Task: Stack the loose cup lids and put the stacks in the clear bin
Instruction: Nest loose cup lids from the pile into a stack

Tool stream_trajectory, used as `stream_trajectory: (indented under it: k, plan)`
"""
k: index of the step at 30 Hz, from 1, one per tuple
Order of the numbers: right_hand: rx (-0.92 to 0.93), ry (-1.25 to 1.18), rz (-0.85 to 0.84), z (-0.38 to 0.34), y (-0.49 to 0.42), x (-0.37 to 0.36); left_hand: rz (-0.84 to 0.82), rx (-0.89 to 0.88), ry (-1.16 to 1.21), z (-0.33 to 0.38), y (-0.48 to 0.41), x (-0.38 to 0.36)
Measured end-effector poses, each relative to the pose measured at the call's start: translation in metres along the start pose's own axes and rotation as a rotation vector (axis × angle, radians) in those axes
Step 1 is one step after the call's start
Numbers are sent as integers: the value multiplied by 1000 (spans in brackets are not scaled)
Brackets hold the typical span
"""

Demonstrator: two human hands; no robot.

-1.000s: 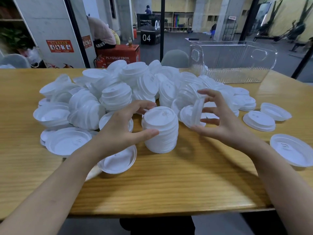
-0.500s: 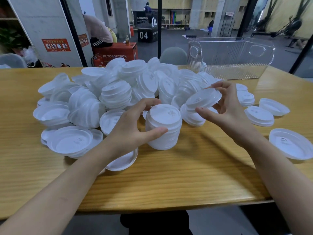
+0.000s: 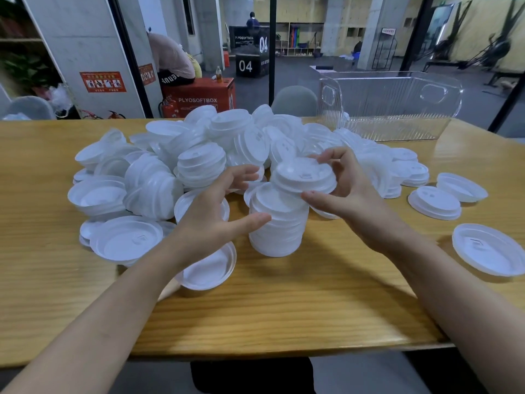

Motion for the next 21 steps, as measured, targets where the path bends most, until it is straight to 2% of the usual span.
stream_trajectory:
  k: [5,9,21]
  plan:
    - [-49,163,-122,13,4,-14,-20,14,-1,1,0,1]
    - [-8,231,-176,7,5,-18,-33,16,-14,0,0,1]
    - [78,321,-206,5,1,-25,-28,20,-20,1,0,3]
Point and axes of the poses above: each hand's wrist, its own y-axis away from the middle knuckle, its own x-axis out of the back of the hand, z = x × y, the point moved 6 cm from there along -y, towards the middle knuckle, and after that the axes turned 4 degrees about x, right-handed, at the moved point
